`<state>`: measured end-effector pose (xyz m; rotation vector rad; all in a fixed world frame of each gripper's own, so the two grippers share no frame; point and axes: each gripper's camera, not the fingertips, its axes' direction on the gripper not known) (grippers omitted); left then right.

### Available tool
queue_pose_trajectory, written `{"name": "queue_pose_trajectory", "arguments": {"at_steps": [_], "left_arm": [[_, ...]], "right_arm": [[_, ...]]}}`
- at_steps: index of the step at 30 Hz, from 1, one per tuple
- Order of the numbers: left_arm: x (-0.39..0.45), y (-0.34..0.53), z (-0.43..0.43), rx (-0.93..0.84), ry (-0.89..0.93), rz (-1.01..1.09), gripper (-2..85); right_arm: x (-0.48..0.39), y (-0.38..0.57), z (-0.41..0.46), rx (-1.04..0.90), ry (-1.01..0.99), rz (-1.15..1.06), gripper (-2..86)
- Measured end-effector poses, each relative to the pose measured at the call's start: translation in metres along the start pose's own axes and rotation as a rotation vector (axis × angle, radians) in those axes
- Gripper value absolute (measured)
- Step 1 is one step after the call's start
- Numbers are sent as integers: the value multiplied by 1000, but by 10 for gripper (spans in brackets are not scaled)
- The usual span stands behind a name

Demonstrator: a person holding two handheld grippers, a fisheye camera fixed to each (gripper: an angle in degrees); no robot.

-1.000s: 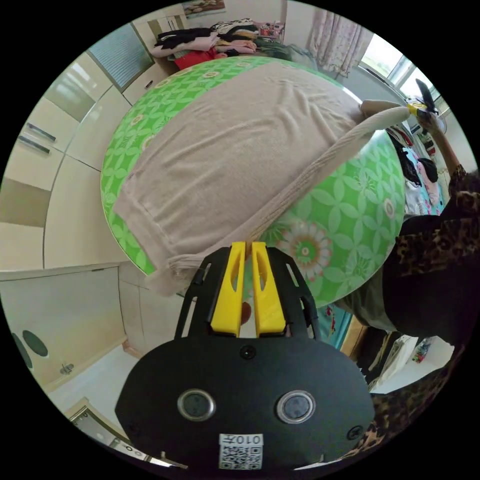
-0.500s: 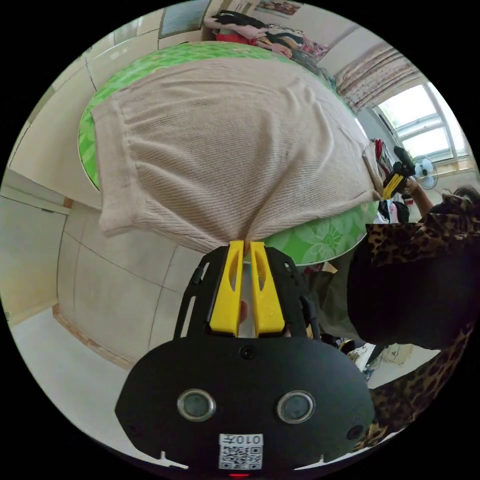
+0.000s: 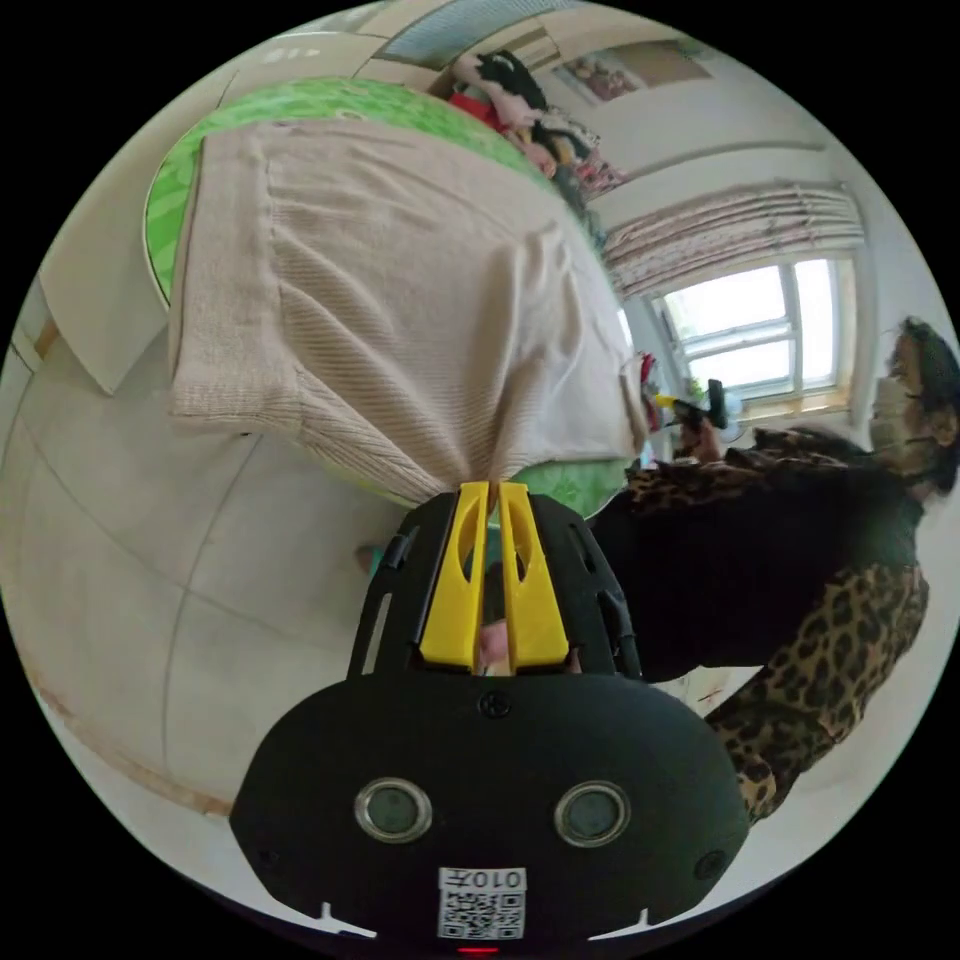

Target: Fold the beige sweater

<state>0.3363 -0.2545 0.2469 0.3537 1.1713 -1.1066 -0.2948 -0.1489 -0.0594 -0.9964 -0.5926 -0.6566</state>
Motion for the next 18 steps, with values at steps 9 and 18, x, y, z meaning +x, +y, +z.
{"name": "queue_pose_trajectory", "arguments": {"at_steps": [9, 18], "left_arm": [[-62, 61, -40, 207, 170, -106, -1], [-86, 84, -67, 213, 195, -102, -2]], "right_arm": [[-67, -16, 106, -154, 504, -27, 81], [-14, 83, 58, 28, 188, 191, 22]]}}
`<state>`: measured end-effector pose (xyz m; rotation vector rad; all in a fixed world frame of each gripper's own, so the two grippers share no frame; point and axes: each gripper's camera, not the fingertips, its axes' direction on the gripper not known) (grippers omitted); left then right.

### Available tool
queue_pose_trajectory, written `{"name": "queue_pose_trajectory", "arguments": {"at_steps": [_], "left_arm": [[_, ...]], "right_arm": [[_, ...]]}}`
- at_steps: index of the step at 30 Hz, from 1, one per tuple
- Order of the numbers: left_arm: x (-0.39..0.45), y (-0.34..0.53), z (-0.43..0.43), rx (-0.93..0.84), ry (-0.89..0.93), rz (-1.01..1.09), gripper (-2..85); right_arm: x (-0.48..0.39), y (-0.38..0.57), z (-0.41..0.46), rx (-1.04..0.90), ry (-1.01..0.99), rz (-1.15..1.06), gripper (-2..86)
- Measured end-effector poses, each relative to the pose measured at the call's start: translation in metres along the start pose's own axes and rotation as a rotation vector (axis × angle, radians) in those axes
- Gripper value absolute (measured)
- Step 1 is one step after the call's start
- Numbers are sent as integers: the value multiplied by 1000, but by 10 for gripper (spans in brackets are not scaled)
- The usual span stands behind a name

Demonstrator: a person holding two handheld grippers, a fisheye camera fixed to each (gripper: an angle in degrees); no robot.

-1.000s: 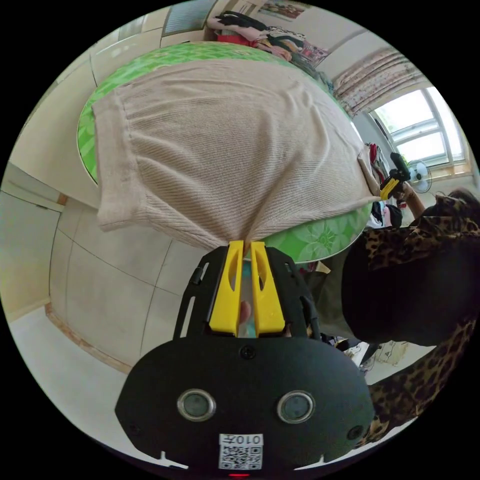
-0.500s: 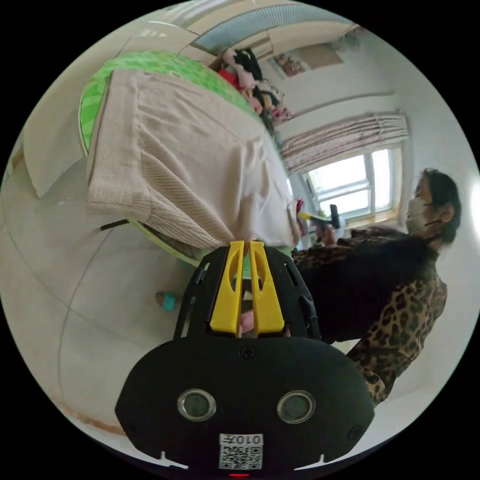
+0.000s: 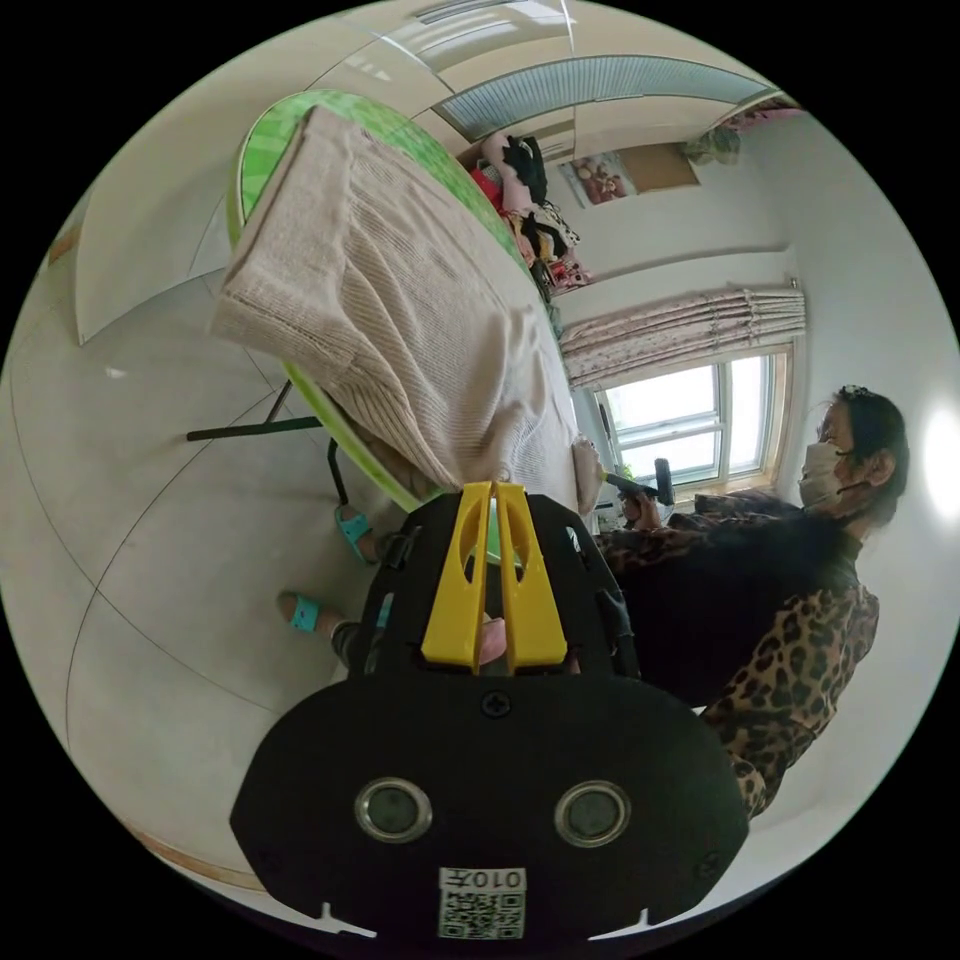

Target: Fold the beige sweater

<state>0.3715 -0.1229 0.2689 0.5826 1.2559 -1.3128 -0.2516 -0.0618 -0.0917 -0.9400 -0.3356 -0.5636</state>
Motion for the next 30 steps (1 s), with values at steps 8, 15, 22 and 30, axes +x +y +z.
{"name": "queue_pose_trajectory", "arguments": {"at_steps": [8, 15, 22, 30], "left_arm": [[-17, 38, -43, 151, 95, -50, 0], [-6, 65, -26, 301, 109, -198, 14], [12, 97, 21, 359, 85, -414, 33], [31, 94, 41, 412, 43, -526, 70]], "right_arm": [[128, 125, 40, 24, -251, 512, 18], [154, 155, 85, -47, -288, 537, 16], [210, 207, 103, 155, -628, 624, 16], [230, 219, 110, 251, -751, 475, 15]]}}
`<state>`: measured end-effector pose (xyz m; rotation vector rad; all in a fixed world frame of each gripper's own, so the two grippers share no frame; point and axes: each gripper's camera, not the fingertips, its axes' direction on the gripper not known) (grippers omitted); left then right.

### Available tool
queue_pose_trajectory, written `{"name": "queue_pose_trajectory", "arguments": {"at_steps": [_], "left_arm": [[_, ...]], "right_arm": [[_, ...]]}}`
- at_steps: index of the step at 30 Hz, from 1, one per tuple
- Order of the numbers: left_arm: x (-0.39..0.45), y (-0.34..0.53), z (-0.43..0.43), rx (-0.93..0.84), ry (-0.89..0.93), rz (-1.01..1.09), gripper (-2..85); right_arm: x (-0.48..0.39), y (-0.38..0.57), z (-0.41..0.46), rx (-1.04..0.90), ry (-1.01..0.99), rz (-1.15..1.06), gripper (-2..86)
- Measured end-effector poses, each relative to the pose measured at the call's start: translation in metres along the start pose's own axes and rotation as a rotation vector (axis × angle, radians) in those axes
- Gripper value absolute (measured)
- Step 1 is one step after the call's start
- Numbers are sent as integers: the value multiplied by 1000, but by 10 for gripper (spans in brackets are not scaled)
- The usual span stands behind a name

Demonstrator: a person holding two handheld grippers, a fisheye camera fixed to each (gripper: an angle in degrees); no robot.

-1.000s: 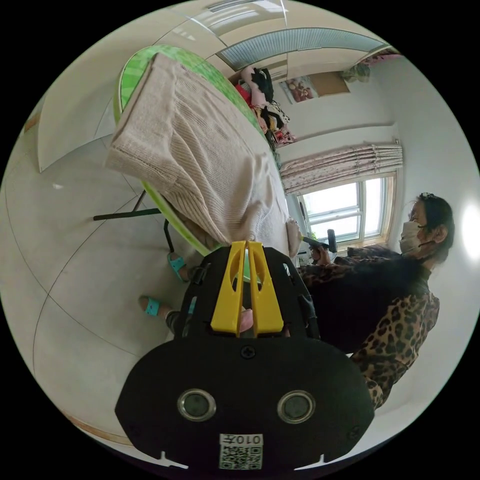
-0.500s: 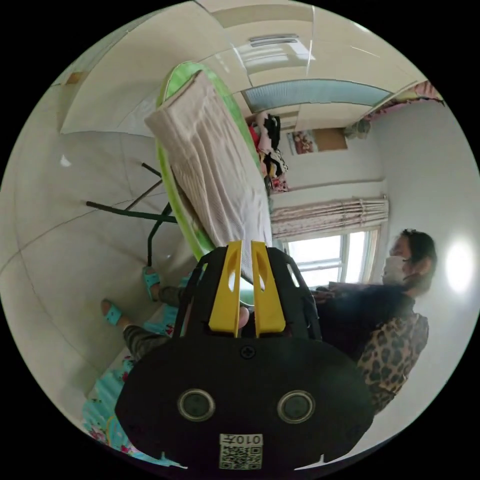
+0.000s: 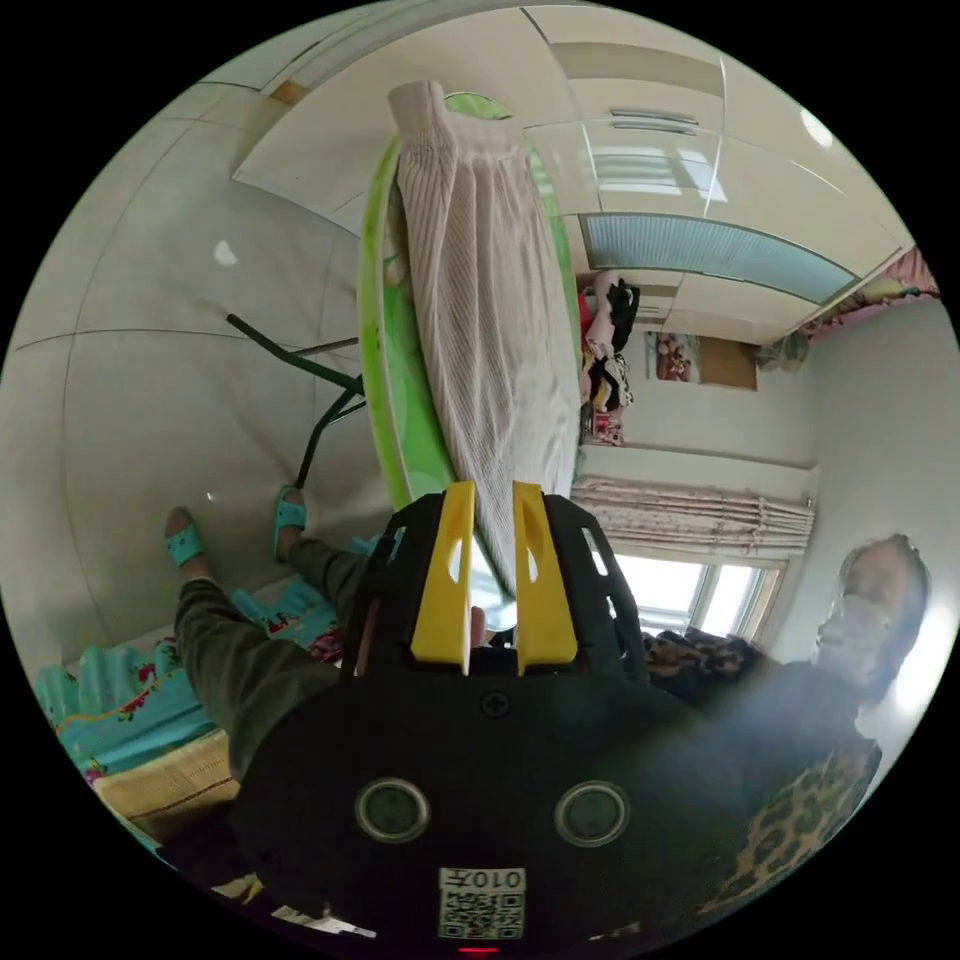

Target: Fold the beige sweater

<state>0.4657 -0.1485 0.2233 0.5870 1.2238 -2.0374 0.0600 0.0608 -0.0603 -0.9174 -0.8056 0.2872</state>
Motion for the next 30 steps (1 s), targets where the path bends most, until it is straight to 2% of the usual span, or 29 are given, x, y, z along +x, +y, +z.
{"name": "queue_pose_trajectory", "arguments": {"at_steps": [7, 10, 21, 30], "left_arm": [[7, 1, 18, 55, -98, -144, 86], [4, -1, 18, 90, -71, -174, 81], [18, -5, 21, 126, -159, -144, 64], [11, -6, 27, 165, -145, -162, 20]], "right_arm": [[23, 9, -9, -3, -40, -59, 15], [42, 14, -13, 5, -58, -50, 15], [66, 14, -25, 15, -110, -109, 15], [88, 2, -26, 10, -116, -107, 17]]}}
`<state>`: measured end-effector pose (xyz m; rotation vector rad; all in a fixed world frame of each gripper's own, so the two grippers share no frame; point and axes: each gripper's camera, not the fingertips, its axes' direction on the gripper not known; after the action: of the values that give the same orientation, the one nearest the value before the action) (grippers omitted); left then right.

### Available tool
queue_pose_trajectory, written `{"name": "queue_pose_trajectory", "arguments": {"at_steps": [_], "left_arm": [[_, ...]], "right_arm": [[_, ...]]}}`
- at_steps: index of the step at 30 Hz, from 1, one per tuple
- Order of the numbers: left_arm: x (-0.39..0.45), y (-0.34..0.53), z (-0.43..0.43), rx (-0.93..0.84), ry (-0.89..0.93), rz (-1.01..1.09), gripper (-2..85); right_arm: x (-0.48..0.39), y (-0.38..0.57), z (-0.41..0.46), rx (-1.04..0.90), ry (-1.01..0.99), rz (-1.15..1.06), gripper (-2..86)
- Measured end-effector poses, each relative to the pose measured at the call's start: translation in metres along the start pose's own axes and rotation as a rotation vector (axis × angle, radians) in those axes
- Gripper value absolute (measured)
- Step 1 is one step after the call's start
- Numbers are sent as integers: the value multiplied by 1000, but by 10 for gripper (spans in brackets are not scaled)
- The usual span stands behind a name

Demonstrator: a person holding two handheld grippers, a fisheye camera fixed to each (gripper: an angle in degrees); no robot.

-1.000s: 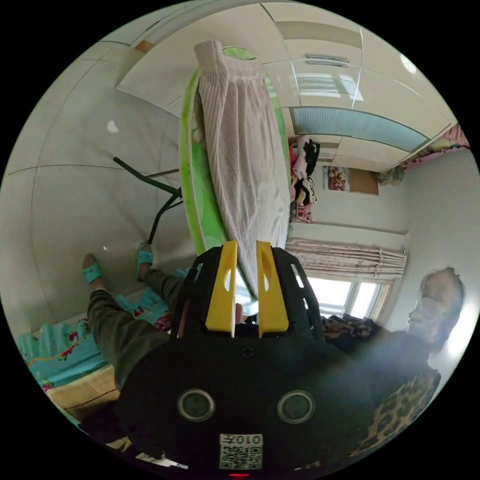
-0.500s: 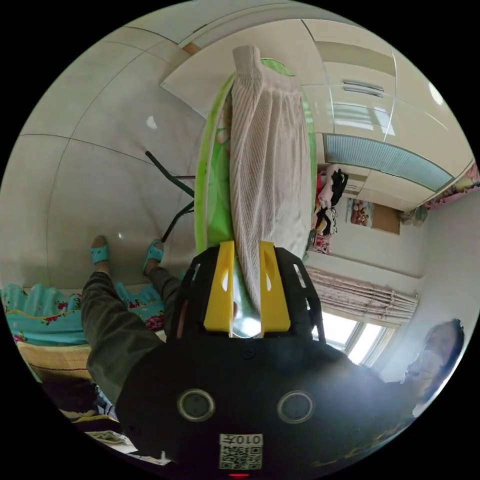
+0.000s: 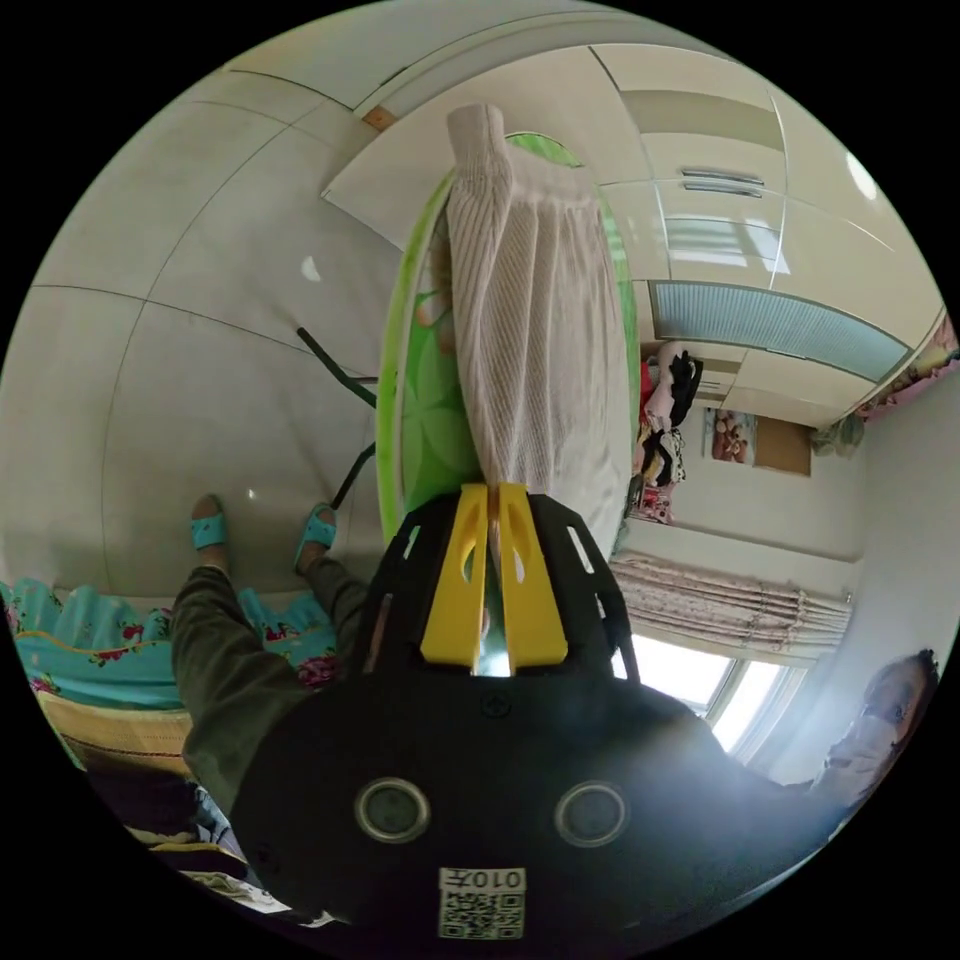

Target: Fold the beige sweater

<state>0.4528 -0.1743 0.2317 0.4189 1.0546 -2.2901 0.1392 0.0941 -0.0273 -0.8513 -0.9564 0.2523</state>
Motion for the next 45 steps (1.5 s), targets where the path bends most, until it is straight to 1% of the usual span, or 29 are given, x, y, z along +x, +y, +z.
{"name": "queue_pose_trajectory", "arguments": {"at_steps": [2, 6, 8, 13, 16, 18, 19, 21, 23, 25, 27, 28, 30, 32, 34, 36, 37, 38, 41, 42, 43, 45], "left_arm": [[4, 4, -6, 11, 66, 47, 12], [13, 4, -13, 7, 110, 80, 6], [31, -2, -15, -4, 129, 137, 3], [88, -33, -8, -39, 122, 315, 0], [126, -70, 18, -81, 112, 403, 0], [138, -94, 43, -103, 103, 398, 0], [142, -109, 64, -138, 114, 394, 1], [137, -130, 97, -193, 93, 334, 2], [125, -142, 126, -219, 102, 269, 3], [118, -142, 130, -186, 142, 217, 4], [115, -138, 130, -179, 158, 228, 4], [112, -136, 130, -188, 127, 214, 4], [107, -130, 129, -196, 123, 199, 5], [108, -115, 121, -169, 128, 215, 5], [111, -103, 115, -132, 99, 245, 5], [108, -92, 112, -90, 86, 231, 5], [103, -90, 113, -67, 117, 212, 4], [99, -94, 118, -80, 160, 193, 4], [112, -114, 128, -112, 181, 152, 4], [119, -118, 132, -129, 175, 158, 4], [132, -124, 141, -178, 141, 162, 4], [153, -130, 147, -206, 53, 197, 4]], "right_arm": [[4, -4, -1, 3, 1, 5, 17], [8, -24, 0, -5, -18, -10, 16], [7, -39, 3, -21, -30, -25, 16], [-1, -105, 14, -66, -71, -84, 19], [4, -157, 26, -77, -107, -76, 25], [15, -191, 38, -77, -134, -47, 30], [27, -213, 48, -76, -127, 5, 34], [45, -241, 65, -92, -85, 50, 38], [59, -259, 74, -84, -98, 83, 39], [61, -264, 70, -18, -166, 46, 36], [58, -261, 59, -1, -148, 11, 38], [58, -256, 51, 7, -96, 15, 42], [55, -245, 36, 27, -4, 10, 54], [54, -234, 23, 51, 92, 37, 77], [48, -224, 15, 72, 232, 42, 93], [47, -225, 23, 50, 249, 44, 98], [48, -228, 34, 10, 212, 50, 100], [49, -230, 40, -11, 197, 52, 100], [46, -242, 70, -98, 211, 50, 93], [42, -246, 76, -107, 221, 42, 87], [39, -251, 80, -105, 222, 42, 82], [33, -259, 83, -116, 223, 39, 77]]}}
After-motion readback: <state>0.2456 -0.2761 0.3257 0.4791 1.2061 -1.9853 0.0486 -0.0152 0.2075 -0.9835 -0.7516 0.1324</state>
